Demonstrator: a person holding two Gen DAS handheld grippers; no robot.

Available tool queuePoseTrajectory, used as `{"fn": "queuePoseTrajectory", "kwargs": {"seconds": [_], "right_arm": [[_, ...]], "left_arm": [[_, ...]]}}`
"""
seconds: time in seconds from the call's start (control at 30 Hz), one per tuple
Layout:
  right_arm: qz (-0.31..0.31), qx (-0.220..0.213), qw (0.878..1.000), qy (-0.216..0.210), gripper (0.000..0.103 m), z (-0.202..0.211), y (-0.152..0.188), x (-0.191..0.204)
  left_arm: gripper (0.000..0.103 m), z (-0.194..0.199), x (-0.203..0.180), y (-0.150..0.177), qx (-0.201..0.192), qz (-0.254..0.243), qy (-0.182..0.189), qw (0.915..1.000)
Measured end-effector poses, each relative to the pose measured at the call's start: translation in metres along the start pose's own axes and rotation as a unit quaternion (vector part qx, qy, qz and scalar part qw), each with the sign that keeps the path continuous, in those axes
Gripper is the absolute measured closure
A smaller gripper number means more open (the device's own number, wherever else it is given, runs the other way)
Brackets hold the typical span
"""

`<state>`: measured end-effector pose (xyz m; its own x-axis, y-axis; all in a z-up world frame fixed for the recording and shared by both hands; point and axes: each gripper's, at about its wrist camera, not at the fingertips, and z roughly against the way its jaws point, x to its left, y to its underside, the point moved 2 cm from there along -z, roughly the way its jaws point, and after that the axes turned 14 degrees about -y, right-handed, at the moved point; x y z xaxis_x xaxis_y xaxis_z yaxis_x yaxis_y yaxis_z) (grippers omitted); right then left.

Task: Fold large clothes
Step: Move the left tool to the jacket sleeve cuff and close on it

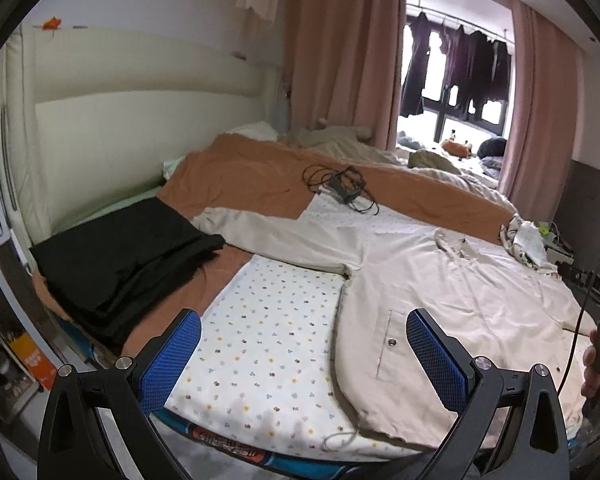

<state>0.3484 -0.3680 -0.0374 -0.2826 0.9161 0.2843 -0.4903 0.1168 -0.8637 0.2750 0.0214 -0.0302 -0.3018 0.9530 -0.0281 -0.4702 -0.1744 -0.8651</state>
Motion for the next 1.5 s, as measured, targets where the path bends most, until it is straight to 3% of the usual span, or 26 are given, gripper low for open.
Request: {"fn": "queuePoseTrajectory", "kwargs": {"seconds": [0.27, 0.6, 0.8, 1.03, 1.3, 1.5], "right_arm": [[0.028, 0.011, 0.999, -0.033, 0.000, -0.065, -0.036, 0.027], [0.034, 0.041, 0.996, -0.072, 0.000, -0.144, -0.065, 0.046], [0.014, 0.072, 0.994, -0.076, 0.000, -0.189, -0.036, 0.029], [-0.024, 0.105, 0.993, -0.041, 0.000, -0.214, -0.009, -0.009], [-0.050, 0.115, 0.992, -0.016, 0.000, -0.232, 0.001, -0.039], [-0.056, 0.122, 0.991, -0.005, 0.000, -0.248, 0.005, -0.047]], "left_arm": [[0.001, -0.050, -0.002, -0.015, 0.031, 0.006, -0.022, 0.9993], [0.010, -0.116, 0.004, -0.049, 0.060, 0.036, -0.031, 0.9971], [0.024, -0.172, -0.015, -0.061, 0.091, 0.022, -0.019, 0.9954], [0.028, -0.247, -0.045, -0.061, 0.145, 0.007, -0.007, 0.9894], [0.032, -0.330, -0.066, -0.063, 0.195, 0.004, -0.028, 0.9805], [0.035, -0.390, -0.063, -0.051, 0.247, 0.025, -0.049, 0.9675]]}}
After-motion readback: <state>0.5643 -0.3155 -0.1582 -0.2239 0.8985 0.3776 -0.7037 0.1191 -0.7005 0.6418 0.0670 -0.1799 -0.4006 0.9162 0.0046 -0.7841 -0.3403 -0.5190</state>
